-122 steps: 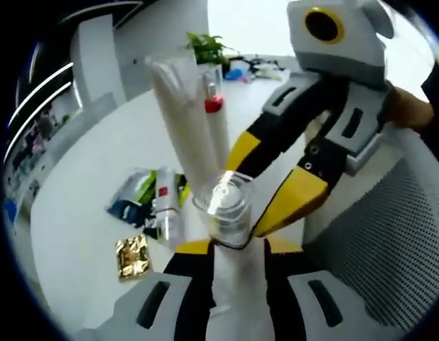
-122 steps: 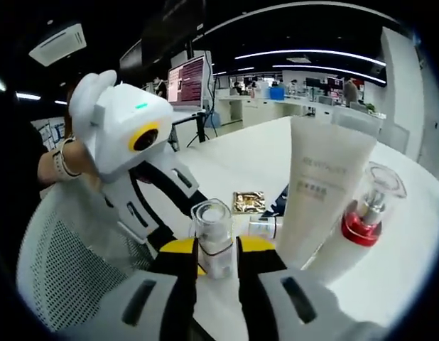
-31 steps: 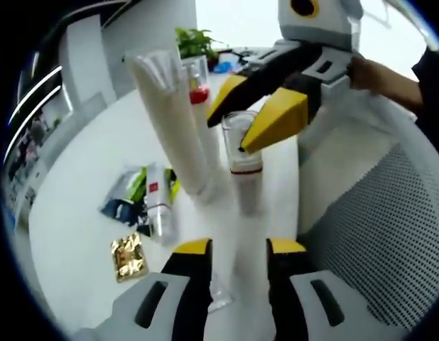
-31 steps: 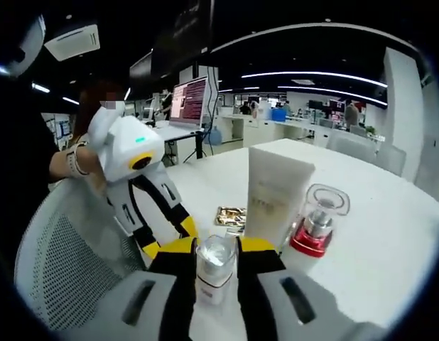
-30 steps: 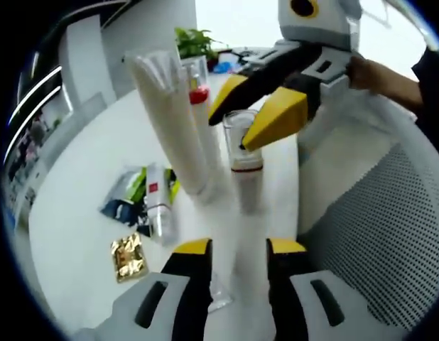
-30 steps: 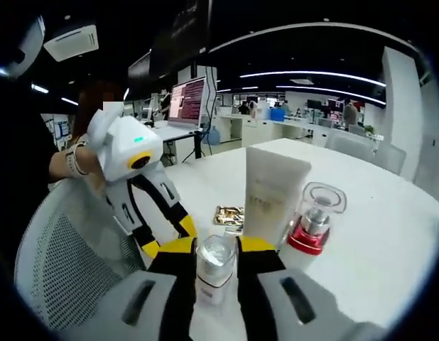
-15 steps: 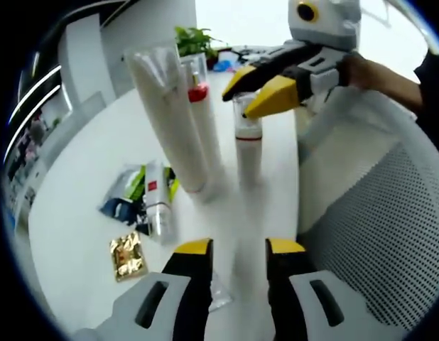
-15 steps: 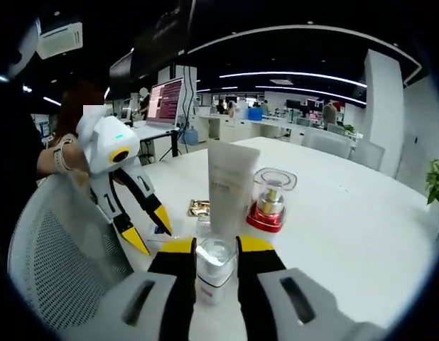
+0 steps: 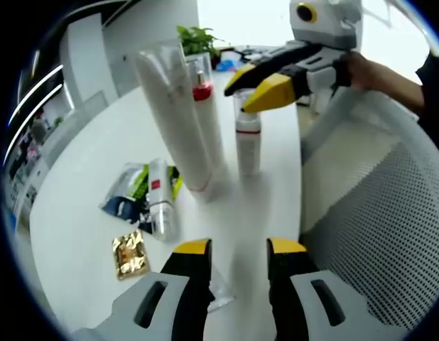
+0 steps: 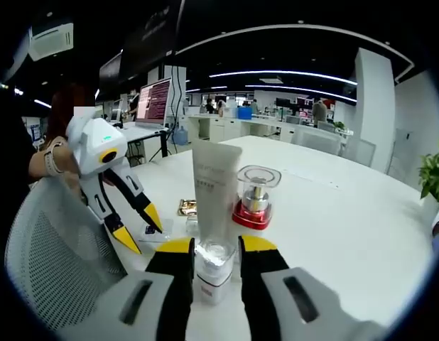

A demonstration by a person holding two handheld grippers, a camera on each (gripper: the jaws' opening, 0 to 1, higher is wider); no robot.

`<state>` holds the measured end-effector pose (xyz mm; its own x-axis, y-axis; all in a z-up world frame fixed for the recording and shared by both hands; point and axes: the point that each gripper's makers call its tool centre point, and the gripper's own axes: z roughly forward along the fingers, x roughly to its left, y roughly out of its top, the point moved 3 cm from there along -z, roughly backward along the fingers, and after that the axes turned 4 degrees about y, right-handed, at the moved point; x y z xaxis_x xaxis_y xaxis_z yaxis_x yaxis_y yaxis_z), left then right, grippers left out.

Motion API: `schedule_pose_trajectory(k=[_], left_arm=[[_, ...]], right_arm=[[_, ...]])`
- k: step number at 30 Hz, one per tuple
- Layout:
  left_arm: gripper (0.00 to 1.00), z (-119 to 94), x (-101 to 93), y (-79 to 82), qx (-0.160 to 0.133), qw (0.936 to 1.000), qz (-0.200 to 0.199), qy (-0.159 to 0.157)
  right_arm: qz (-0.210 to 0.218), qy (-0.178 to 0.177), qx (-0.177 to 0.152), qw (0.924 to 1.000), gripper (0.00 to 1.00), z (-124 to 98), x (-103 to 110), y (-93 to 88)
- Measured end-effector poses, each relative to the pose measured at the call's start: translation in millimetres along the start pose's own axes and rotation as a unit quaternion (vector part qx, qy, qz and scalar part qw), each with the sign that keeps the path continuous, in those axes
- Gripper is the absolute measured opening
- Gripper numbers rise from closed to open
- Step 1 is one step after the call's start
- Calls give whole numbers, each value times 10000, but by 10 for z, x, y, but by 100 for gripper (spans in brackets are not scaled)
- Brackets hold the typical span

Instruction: Arrange the skincare products in the storage area until every visible bottle or jar stands upright without overlapping.

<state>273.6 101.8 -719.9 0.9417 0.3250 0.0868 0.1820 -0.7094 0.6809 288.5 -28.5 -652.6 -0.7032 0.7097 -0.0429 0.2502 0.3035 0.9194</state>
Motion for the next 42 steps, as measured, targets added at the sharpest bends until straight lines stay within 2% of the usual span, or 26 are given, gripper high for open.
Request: schedule_pose_trajectory(k=[3, 6, 8, 12, 14, 18, 21, 28, 34, 42], left_arm=[[27, 0, -6, -1, 3, 10000, 14, -11], [27, 3, -12, -5, 17, 10000, 27, -26], [27, 3, -12, -3, 15, 10000, 33, -28], [27, 4, -10, -5, 22, 10000, 40, -34], [27, 5, -12, -5, 24, 10000, 45, -43], [27, 2, -10, -7, 29, 10000, 45, -43], [27, -1, -6, 1, 9, 10000, 40, -37], [26, -1, -2, 0, 5, 10000, 48, -48], [26, -4, 15, -9, 19, 10000, 16, -18], [26, -3, 23, -12, 18, 10000, 12, -13]], right_arm=[[-13, 25, 65, 10000, 29, 6, 13, -24], [-26, 77, 450, 9990, 32, 13, 31, -140], [-17, 50, 558, 9984, 32, 23, 27, -196], [-40, 1, 1140, 9935, 30, 20, -6, -375], [-113, -45, 1257, 9920, 30, 34, -23, -415], [93, 114, 1410, 9899, 26, 53, 23, -480], [99, 72, 1597, 9871, 25, 56, 0, -541], [155, 123, 1723, 9848, 21, 107, -5, -560], [20, 171, 1865, 9823, 19, 137, -10, -584], [32, 178, 1897, 9817, 16, 149, -48, -578]])
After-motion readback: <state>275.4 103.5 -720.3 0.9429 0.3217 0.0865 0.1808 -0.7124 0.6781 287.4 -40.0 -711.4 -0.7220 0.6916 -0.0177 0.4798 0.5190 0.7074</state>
